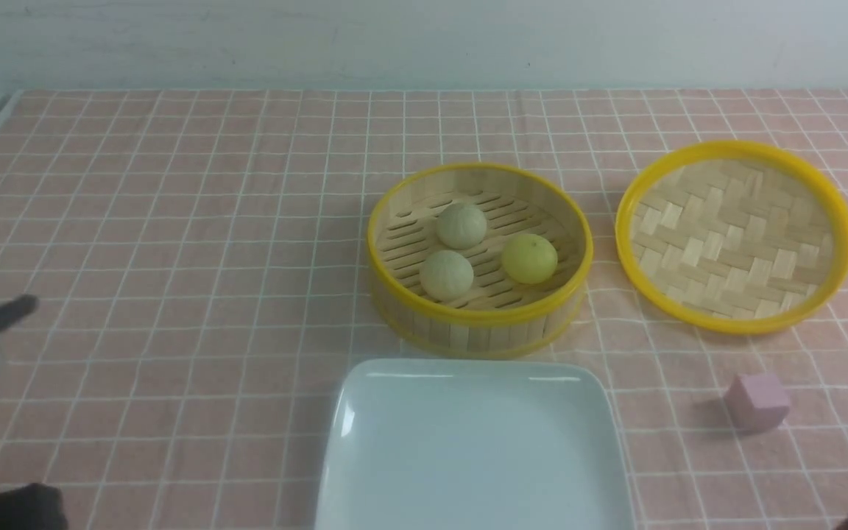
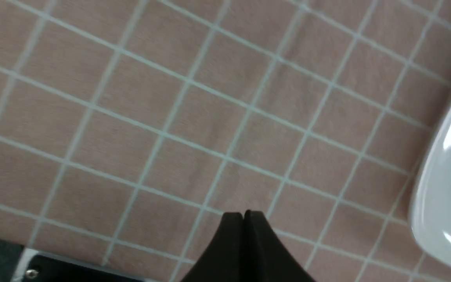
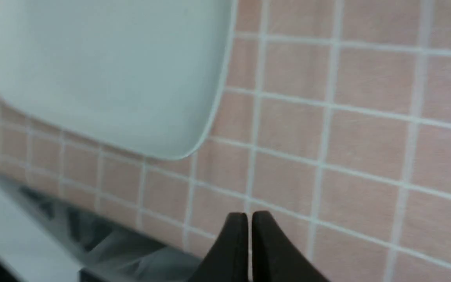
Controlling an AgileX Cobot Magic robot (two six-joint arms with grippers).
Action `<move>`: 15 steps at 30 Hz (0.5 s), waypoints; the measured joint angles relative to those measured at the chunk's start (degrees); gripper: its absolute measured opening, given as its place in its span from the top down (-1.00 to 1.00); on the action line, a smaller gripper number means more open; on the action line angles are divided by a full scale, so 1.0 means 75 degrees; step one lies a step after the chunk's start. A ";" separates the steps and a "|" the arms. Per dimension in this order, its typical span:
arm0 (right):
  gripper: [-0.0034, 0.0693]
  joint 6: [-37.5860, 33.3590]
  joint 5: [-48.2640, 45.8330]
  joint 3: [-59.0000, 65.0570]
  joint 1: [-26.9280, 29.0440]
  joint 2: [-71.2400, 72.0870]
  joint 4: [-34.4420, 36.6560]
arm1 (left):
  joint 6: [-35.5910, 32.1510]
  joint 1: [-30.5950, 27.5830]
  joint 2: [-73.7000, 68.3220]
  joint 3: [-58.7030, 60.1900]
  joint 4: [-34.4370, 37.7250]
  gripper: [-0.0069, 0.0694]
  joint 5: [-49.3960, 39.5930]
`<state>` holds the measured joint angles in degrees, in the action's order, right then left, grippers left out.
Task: Put the steamed buns into the plate on the pink tablecloth.
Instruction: 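Reach toward a bun in the bamboo steamer with the right gripper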
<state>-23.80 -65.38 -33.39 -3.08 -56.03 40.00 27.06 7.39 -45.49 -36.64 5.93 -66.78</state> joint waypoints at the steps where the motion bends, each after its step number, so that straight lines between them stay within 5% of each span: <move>1: 0.86 -0.0662 -0.0089 -0.0009 -0.0154 -0.0442 0.0779 | -0.0559 0.0000 -0.0245 0.0000 0.0401 0.82 0.0112; 3: 0.82 -0.1796 -0.0222 -0.0155 -0.0714 -0.1022 0.1757 | -0.1354 0.0000 -0.0597 0.0000 0.1195 0.81 0.0454; 7: 0.78 -0.2316 -0.0089 -0.0818 -0.1872 -0.1827 0.2097 | -0.2205 0.0000 -0.0846 0.0000 0.2029 0.80 0.0934; 11: 0.76 -0.1691 0.0421 -0.1967 -0.2938 -0.2687 0.1152 | -0.2518 0.0000 -0.0887 0.0000 0.2261 0.78 0.1281; 15: 0.71 0.0049 0.1134 -0.3728 -0.3587 -0.3869 -0.0921 | -0.2569 0.0000 -0.0887 0.0000 0.2275 0.77 0.1399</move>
<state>-23.43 -56.88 -61.35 -29.98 -85.05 33.09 7.79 7.39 -52.14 -36.64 22.99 -56.29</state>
